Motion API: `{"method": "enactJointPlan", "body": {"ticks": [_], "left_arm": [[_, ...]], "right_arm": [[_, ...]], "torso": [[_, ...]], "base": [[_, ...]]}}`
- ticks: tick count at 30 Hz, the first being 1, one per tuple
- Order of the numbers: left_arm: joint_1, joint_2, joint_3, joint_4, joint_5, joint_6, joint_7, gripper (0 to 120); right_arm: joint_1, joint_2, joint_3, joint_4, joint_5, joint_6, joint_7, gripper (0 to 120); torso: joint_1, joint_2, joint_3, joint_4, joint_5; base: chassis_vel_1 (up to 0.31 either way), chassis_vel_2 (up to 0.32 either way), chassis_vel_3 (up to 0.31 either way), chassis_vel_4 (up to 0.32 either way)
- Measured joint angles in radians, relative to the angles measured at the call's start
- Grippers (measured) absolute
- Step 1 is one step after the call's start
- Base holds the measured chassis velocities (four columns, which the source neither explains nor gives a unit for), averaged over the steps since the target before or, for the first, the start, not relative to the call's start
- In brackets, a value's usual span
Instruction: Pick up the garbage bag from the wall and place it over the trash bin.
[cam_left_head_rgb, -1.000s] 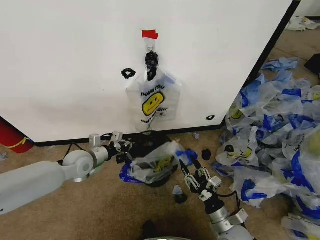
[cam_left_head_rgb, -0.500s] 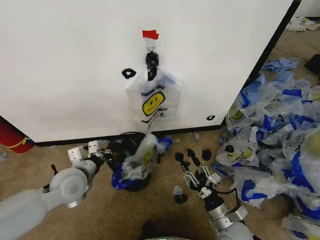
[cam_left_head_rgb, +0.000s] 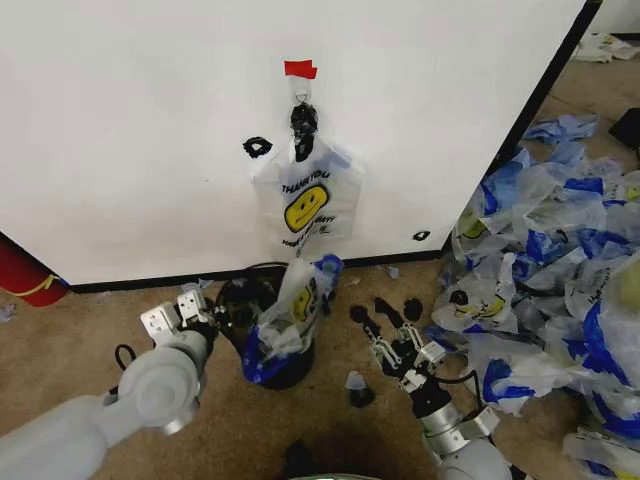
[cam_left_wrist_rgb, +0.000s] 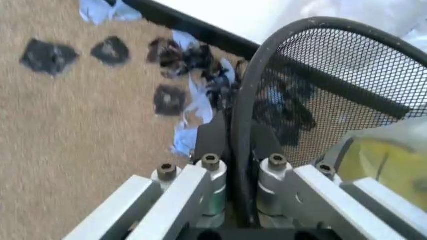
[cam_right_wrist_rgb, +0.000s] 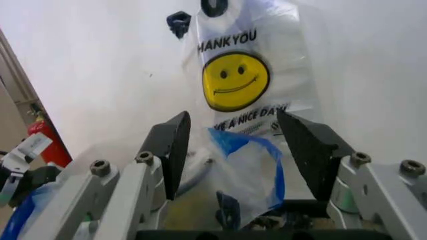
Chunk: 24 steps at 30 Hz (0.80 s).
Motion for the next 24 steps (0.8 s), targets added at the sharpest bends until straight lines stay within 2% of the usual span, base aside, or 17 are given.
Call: {"method": "enactJointPlan", "body": {"ticks": [6,18,23,24], "left_arm": [[0.017,-0.037,0.006,0.006,0.036,-0.016,-0.004,2],[0.070,-0.065,0.018,0.030,0.115,-0.025,0.026,2],[0.085,-0.069,0.024,0.015,0.121,-0.026,0.033,23],[0.085,-0.069,0.024,0.015,0.121,-0.026,0.033,23]], "right_arm": [[0.006,-0.005,-0.001,0.001,-0.002,0.000,0.004,51],[0.010,-0.009,-0.001,-0.007,-0.008,0.000,0.005,51],[0.008,-0.008,0.003,-0.008,-0.010,0.003,0.005,51],[0.008,-0.008,0.003,-0.008,-0.010,0.003,0.005,51]], "torso": [[0.000,0.000,0.000,0.0001,0.0001],[0.000,0.000,0.000,0.0003,-0.0001],[0.000,0.000,0.000,0.0002,0.0000],[0.000,0.000,0.000,0.0002,0.0000]], "base": [[0.000,0.000,0.000,0.000],[0.000,0.000,0.000,0.000],[0.000,0.000,0.000,0.000],[0.000,0.000,0.000,0.000]]}}
